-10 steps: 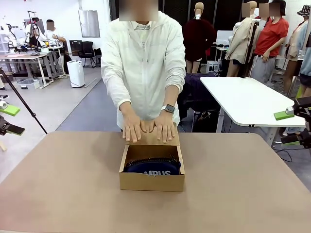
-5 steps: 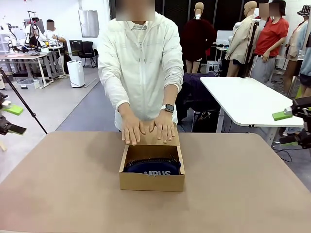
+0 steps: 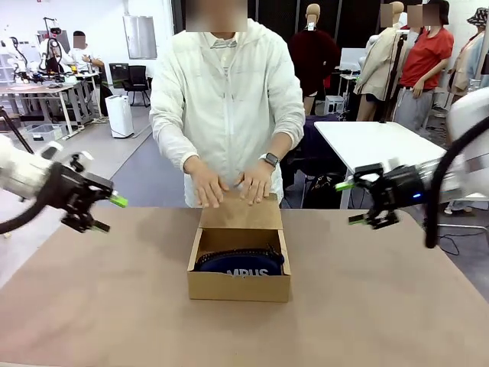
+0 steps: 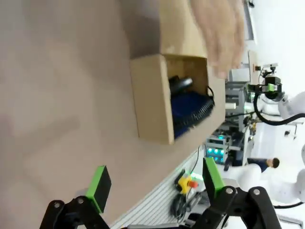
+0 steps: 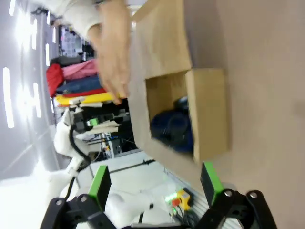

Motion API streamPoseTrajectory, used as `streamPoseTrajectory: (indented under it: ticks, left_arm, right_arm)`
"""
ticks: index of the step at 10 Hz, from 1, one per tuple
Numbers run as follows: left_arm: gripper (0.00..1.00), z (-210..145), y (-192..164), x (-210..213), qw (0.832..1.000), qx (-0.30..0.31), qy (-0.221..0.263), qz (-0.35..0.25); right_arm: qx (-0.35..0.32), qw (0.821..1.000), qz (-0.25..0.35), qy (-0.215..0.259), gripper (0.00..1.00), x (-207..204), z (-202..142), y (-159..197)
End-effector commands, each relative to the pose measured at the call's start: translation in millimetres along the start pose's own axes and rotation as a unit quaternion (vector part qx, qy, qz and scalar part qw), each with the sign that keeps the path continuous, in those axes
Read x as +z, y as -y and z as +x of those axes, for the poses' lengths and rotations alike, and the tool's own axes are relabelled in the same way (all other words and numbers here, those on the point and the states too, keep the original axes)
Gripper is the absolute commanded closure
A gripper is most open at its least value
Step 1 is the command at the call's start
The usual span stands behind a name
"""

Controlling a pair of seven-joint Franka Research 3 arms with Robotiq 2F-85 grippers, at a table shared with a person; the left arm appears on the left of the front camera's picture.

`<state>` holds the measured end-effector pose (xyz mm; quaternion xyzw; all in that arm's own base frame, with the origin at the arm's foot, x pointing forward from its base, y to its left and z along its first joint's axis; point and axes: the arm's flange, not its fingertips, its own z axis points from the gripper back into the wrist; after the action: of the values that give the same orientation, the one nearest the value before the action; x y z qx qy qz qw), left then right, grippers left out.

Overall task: Pack the items into the box.
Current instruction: Close the Mailer Box.

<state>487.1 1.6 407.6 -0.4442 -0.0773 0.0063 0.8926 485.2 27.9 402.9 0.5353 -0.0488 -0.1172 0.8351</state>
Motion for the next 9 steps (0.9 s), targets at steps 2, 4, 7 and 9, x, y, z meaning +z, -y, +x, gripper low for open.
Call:
streamPoseTrajectory:
  ticks: [2,4,7,9]
  left_arm:
    - [0.0,34,-23,-51,0.995,0.019,0.024,-0.096]
    - [0.0,26,-28,-48,0.998,0.035,0.012,-0.046]
    - [0.0,26,-28,-48,0.998,0.035,0.012,-0.046]
    - [0.0,69,-35,-74,0.994,0.086,-0.007,-0.073]
  right_arm:
    - [-0.02,0.999,0.009,-0.034,0.0,-44,65,37]
    - [-0.029,0.999,-0.005,-0.028,0.0,-48,52,44]
    - [-0.029,0.999,-0.005,-0.028,0.0,-48,52,44]
    - [-0.037,0.996,-0.014,-0.078,0.0,-66,95,48]
